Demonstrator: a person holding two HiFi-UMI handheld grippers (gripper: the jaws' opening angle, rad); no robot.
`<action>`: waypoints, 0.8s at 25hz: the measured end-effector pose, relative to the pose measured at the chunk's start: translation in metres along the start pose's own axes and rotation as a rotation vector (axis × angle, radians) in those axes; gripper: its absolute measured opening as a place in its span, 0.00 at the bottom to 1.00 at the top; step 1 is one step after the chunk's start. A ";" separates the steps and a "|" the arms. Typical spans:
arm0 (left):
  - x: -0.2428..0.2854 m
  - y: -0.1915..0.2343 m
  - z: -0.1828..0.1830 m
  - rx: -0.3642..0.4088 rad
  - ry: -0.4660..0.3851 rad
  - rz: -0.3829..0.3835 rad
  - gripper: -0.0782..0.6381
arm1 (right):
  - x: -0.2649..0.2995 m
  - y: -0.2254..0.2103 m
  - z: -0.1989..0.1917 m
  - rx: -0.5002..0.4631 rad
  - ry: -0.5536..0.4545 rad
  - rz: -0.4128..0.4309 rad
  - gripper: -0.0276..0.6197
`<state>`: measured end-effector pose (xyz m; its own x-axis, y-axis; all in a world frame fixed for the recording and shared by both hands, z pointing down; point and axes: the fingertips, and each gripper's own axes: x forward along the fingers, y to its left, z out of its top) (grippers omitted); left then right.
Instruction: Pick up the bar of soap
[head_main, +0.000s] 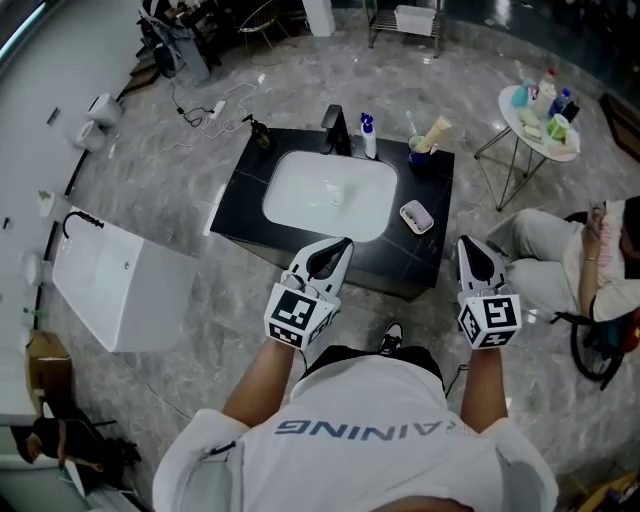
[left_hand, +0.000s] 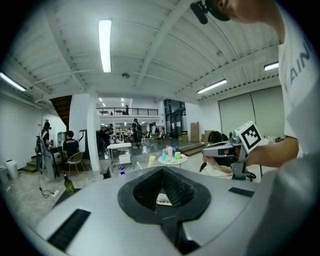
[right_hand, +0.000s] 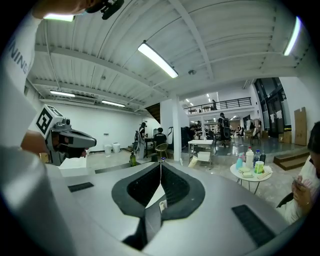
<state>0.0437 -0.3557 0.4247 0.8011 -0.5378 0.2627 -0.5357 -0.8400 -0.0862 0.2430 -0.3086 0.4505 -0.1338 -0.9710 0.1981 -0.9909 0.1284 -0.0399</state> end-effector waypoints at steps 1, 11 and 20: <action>0.007 0.000 0.002 -0.006 -0.003 -0.006 0.11 | 0.002 -0.006 -0.002 0.001 0.004 -0.004 0.07; 0.047 0.021 -0.005 -0.072 0.013 -0.087 0.11 | 0.022 -0.031 -0.017 0.031 0.070 -0.094 0.07; 0.053 0.094 -0.014 -0.166 -0.018 -0.203 0.11 | 0.056 0.006 -0.017 0.028 0.149 -0.194 0.07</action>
<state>0.0315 -0.4623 0.4440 0.9003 -0.3620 0.2416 -0.3989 -0.9084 0.1254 0.2297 -0.3586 0.4778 0.0566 -0.9361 0.3471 -0.9978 -0.0655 -0.0139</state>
